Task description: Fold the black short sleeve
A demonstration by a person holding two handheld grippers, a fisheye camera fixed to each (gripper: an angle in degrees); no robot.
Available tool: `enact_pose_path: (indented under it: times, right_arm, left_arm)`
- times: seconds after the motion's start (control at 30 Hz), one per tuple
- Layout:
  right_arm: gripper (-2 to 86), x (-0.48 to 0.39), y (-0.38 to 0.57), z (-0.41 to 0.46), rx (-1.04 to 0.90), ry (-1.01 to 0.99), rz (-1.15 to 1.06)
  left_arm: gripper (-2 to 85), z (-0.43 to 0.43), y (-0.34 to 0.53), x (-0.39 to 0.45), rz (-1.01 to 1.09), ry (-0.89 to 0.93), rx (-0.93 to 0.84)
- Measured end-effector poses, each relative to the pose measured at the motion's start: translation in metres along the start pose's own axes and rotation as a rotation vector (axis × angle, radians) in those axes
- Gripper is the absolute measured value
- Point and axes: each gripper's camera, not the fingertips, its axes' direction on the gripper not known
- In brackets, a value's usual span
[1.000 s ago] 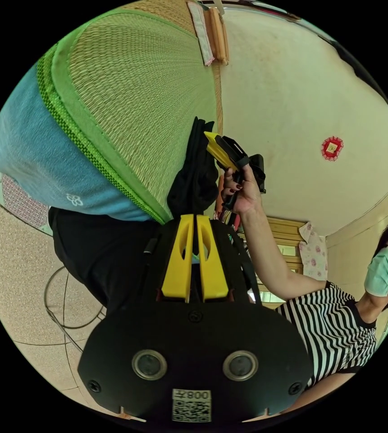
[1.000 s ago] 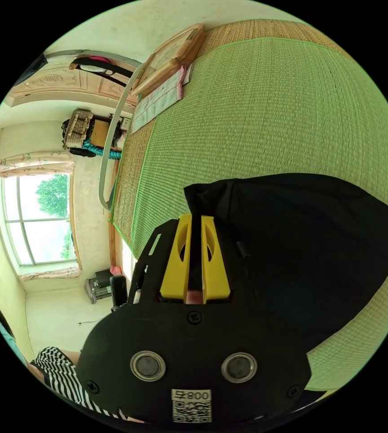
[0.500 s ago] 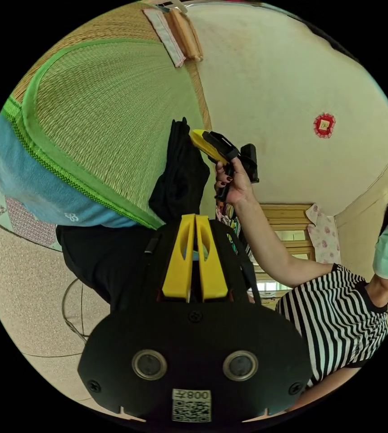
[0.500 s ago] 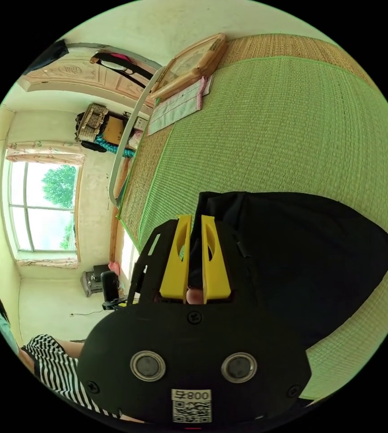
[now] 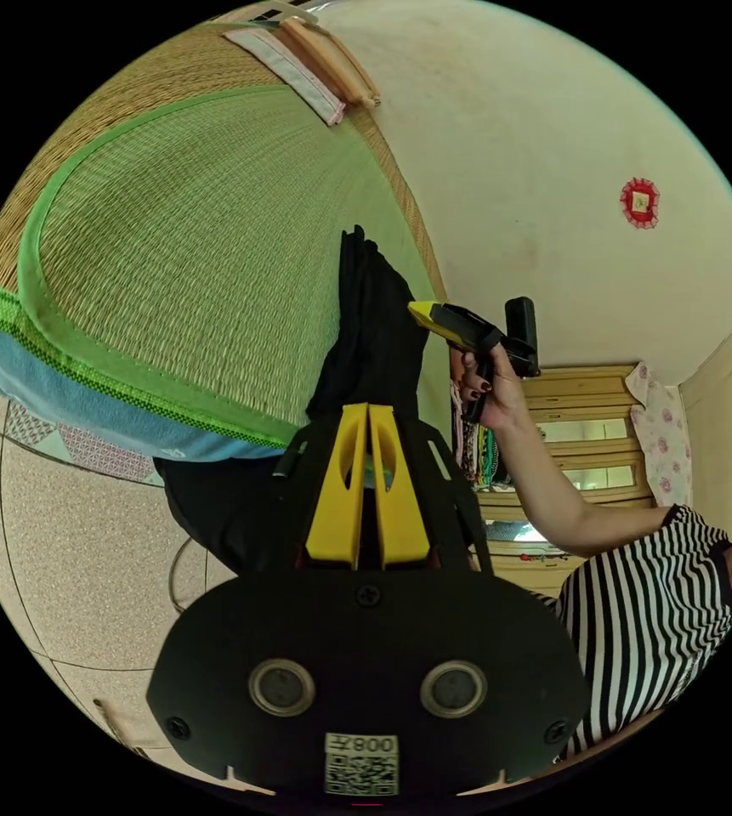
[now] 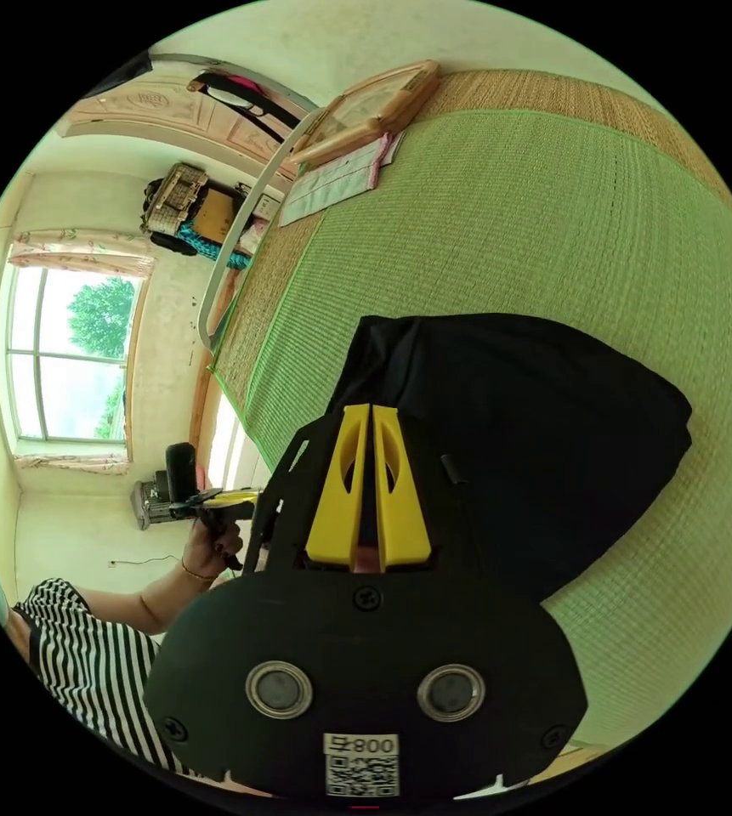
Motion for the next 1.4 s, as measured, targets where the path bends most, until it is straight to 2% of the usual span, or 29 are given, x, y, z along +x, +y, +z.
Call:
enact_pose_path:
  times: [0.1,0.17,0.33,0.5,0.7,0.83,1.0,1.23,1.4]
  right_arm:
    - [2.6,-0.003,0.044,-0.015,-0.017,0.005,0.003]
    - [3.3,-0.006,0.072,-0.024,-0.025,0.01,0.003]
    - [5.8,-0.023,0.156,-0.034,-0.085,0.134,-0.016]
    - [6.9,-0.047,0.202,-0.021,-0.118,0.24,-0.074]
    - [7.1,-0.066,0.234,-0.006,-0.097,0.358,-0.14]
    - [6.5,-0.071,0.243,-0.003,-0.055,0.357,-0.161]
    - [5.7,-0.051,0.254,0.024,-0.108,0.362,-0.138]
    - [4.6,-0.023,0.276,0.022,-0.08,0.261,-0.099]
    - [3.6,-0.003,0.295,0.024,-0.044,0.202,-0.065]
  left_arm:
    - [0.1,0.007,-0.007,0.003,-0.011,-0.061,-0.042]
    - [0.1,0.005,-0.007,0.012,-0.02,-0.022,-0.015]
    - [0.1,0.007,-0.004,0.051,0.035,-0.059,-0.038]
    - [0.2,0.015,-0.007,0.088,0.069,-0.098,-0.056]
    - [0.2,0.028,-0.02,0.13,0.082,-0.255,-0.084]
    - [0.2,0.037,-0.027,0.152,0.07,-0.279,-0.119]
    - [0.2,0.041,-0.031,0.18,0.057,-0.252,-0.115]
    - [0.3,0.048,-0.033,0.243,0.055,-0.285,-0.118]
    - [0.5,0.061,-0.025,0.324,0.213,-0.291,-0.133]
